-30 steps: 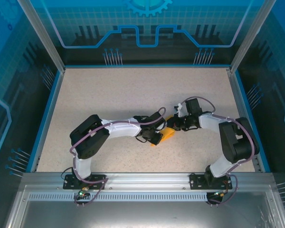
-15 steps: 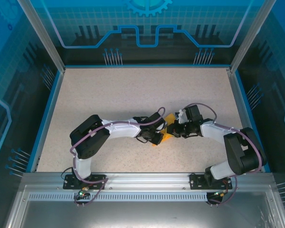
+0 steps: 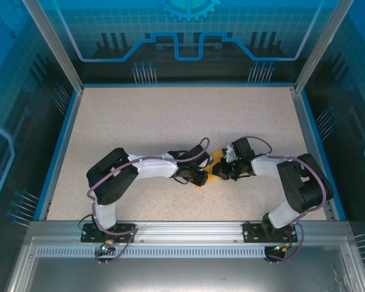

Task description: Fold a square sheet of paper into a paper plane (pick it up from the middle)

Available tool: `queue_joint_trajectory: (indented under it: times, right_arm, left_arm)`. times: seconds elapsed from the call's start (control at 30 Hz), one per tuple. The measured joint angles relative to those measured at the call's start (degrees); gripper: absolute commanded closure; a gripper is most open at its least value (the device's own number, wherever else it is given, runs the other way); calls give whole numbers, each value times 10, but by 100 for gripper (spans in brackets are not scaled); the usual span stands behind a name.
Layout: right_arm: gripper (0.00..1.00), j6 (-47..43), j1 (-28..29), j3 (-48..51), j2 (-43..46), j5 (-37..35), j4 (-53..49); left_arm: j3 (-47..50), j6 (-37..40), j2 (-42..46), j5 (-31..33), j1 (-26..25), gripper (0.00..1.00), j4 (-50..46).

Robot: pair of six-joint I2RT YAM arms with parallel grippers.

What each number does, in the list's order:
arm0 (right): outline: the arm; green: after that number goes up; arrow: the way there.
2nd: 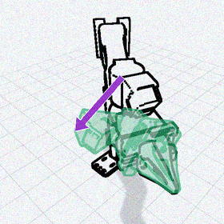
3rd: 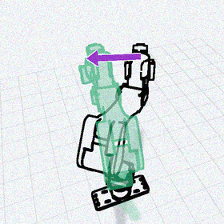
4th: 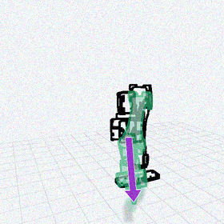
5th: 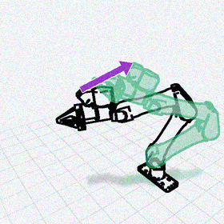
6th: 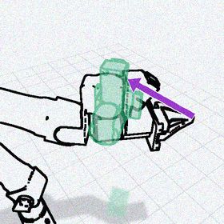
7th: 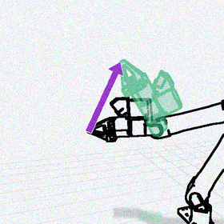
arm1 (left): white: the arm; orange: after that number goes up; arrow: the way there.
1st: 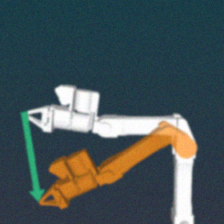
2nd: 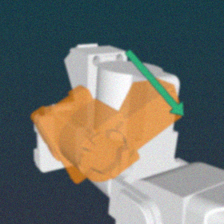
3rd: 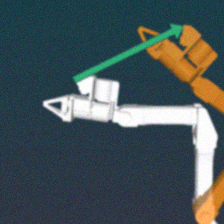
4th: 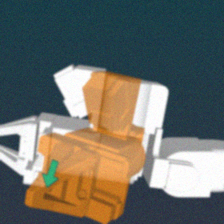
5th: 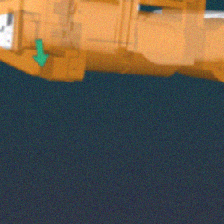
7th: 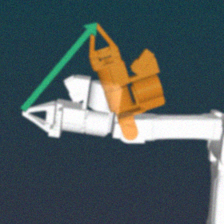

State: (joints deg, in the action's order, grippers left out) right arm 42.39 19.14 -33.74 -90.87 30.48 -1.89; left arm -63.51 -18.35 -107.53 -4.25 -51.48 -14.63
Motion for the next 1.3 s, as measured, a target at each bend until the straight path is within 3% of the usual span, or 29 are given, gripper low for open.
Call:
queue_joint_trajectory:
  times: [0.23,0.6,1.0,1.3]
  right_arm:
    - [93,-16,0,0,-6,-4,-1]
    - [95,-39,0,0,-14,5,11]
    - [97,-58,-4,5,-15,13,19]
    - [98,-65,-13,11,-21,31,34]
  left_arm:
    - [0,-20,38,-1,9,78,-8]
    - [44,-109,64,-44,72,63,20]
    - [66,-187,30,-83,90,61,116]
    - [56,-192,9,-82,93,61,125]
